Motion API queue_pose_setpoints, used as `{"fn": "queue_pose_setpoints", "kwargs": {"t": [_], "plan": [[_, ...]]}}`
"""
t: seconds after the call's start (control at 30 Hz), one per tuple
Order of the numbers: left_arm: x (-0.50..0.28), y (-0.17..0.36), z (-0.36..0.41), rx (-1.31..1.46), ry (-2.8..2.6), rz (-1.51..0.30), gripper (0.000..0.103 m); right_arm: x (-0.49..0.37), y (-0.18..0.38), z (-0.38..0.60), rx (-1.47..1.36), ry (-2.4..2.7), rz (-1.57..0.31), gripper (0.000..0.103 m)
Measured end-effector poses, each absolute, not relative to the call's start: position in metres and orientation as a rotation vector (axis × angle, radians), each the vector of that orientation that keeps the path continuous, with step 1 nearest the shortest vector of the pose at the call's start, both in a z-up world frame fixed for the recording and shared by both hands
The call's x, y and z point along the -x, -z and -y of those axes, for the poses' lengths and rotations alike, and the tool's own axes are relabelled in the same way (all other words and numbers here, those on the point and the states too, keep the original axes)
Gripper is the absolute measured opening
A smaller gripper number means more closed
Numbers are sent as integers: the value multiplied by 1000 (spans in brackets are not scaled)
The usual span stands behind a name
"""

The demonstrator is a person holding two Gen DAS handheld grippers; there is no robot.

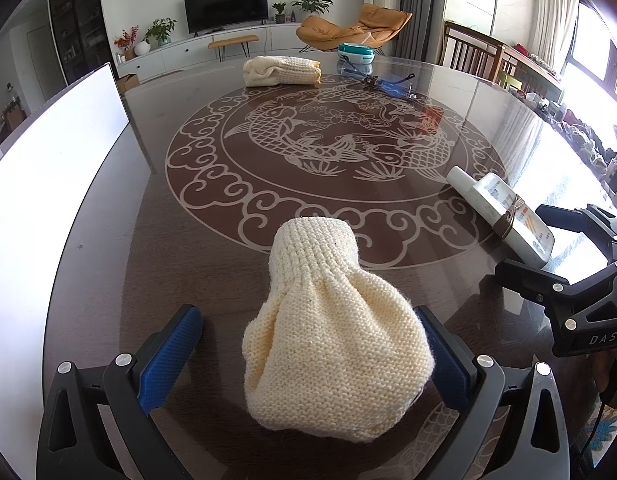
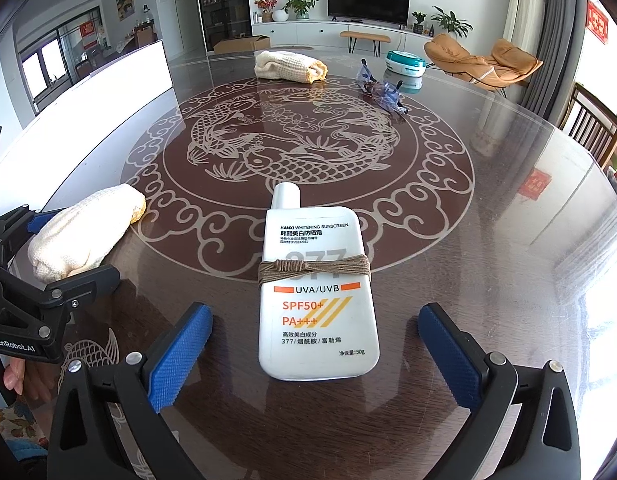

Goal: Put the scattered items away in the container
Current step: 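Carry the knitted pouch and sunscreen bottle over the white box with both grippers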

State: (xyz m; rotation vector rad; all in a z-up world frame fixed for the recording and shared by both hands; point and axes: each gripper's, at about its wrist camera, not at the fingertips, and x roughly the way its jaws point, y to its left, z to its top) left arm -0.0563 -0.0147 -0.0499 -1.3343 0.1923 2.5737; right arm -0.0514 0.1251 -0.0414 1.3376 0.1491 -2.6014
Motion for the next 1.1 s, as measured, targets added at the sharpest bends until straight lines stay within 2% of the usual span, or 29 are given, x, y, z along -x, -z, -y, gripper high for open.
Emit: {"fn": "queue_pose_setpoints", "kwargs": {"t": [0.17,0.37,0.57,0.6,0.63,0.67,0.7,0.73,0.77,0.83,1.1], "plan": [[65,47,14,1482,-2441,-245,103,64,39,-123,-1472,2475,-211,103],[78,24,12,1530,-2375,-194,103,93,39,-114,-1752,2242,-283,103],[91,44,-8,1669,-2366,-450,103,104,33,-107,-1822,2193,-303,102],[91,44,-8,1662,-2369,-447,103,106,33,-106,-1830,2188,-295,101],[91,44,-6,1655,-2371,-420,103,106,34,-105,-1840,2175,-293,90],[91,44,-4,1652,-2372,-384,100,105,32,-103,-1826,2193,-322,76],[90,42,-2,1640,-2375,-348,92,104,29,-103,-1811,2201,-322,66],[90,40,0,1630,-2378,-322,72,104,26,-102,-1807,2196,-310,52],[89,38,2,1621,-2374,-304,61,103,24,-101,-1809,2196,-317,52],[88,32,4,1599,-2376,-297,45,100,18,-99,-1787,2220,-367,52],[81,-8,22,1511,-2411,-267,43,92,-28,-92,-1695,2254,-328,52]]}}
